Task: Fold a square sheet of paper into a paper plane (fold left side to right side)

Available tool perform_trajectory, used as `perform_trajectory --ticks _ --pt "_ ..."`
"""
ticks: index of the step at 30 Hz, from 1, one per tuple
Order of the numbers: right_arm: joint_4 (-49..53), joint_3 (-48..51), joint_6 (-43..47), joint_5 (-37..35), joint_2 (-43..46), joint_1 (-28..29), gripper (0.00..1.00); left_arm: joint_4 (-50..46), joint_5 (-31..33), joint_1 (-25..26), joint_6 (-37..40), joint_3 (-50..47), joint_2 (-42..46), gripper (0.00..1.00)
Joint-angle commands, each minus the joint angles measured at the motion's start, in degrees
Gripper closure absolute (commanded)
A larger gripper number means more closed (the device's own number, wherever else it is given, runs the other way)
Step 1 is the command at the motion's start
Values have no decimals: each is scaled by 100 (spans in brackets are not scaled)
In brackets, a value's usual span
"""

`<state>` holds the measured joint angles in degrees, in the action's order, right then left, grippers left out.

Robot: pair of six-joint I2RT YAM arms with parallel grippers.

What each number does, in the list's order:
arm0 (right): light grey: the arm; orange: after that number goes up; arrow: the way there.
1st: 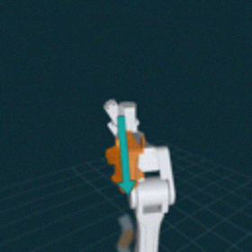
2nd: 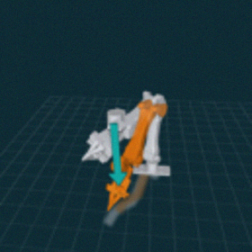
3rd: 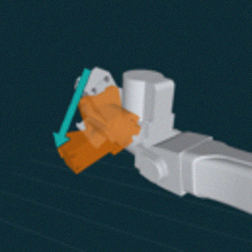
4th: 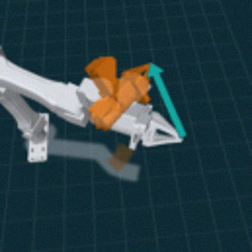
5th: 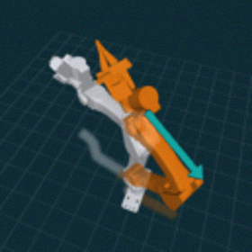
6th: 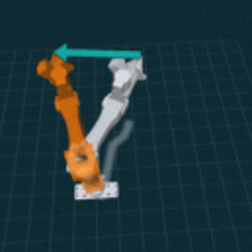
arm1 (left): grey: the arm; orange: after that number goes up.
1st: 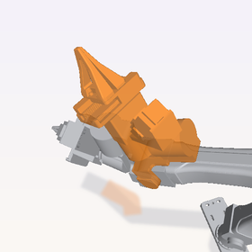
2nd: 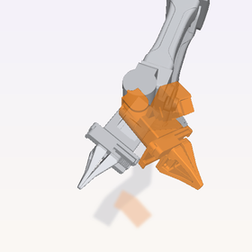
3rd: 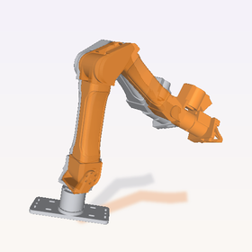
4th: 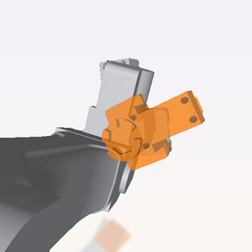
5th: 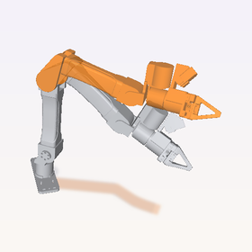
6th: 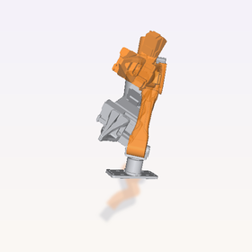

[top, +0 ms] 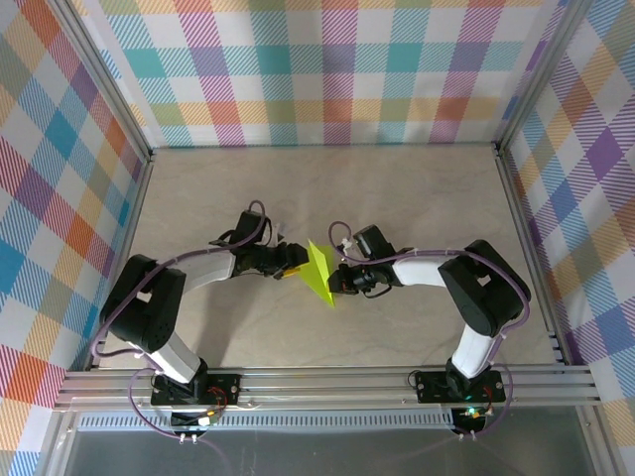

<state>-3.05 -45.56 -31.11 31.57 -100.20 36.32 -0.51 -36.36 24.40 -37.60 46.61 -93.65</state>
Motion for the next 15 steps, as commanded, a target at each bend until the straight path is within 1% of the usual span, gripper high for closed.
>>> perform_trajectory --ticks 1,9,15 --pt "-209 96 -111 235 -101 -44 98 -51 53 147 166 297 -213 53" --pt "-163 108 -72 227 -175 -63 98 -151 164 362 192 592 -546 56" --pt "-179 109 -79 226 -193 -63 97 -116 206 451 153 695 -788 56"
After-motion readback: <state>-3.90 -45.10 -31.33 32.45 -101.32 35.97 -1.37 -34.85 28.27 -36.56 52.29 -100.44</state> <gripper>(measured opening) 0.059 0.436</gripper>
